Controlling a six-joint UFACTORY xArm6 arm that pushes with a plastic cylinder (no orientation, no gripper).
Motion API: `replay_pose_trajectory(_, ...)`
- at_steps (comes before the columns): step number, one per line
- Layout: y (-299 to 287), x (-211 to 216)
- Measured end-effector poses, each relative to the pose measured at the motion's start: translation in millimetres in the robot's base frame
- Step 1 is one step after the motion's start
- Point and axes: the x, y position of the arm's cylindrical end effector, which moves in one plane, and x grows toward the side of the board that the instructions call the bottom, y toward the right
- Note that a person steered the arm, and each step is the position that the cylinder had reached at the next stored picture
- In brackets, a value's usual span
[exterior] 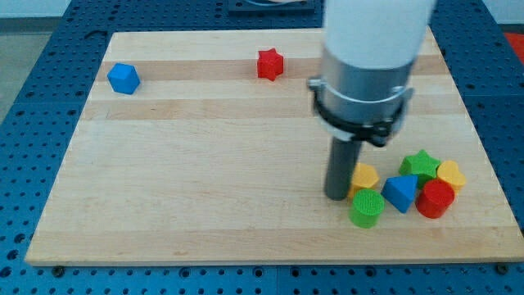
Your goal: Move blue cube to the right side of the yellow hexagon
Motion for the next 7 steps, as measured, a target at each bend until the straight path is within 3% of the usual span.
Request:
replay_pose_trajectory(1,18.4,0.0)
replay_pose_trajectory(2,-12.9,-5.3)
replay_pose_trajectory(3,-68.4,-40.9)
replay_pose_trajectory(5,-193.7,-128.7)
replay_pose_trajectory(6,-196.9,-201.0)
replay_pose_trajectory(7,-237.5,-267.7)
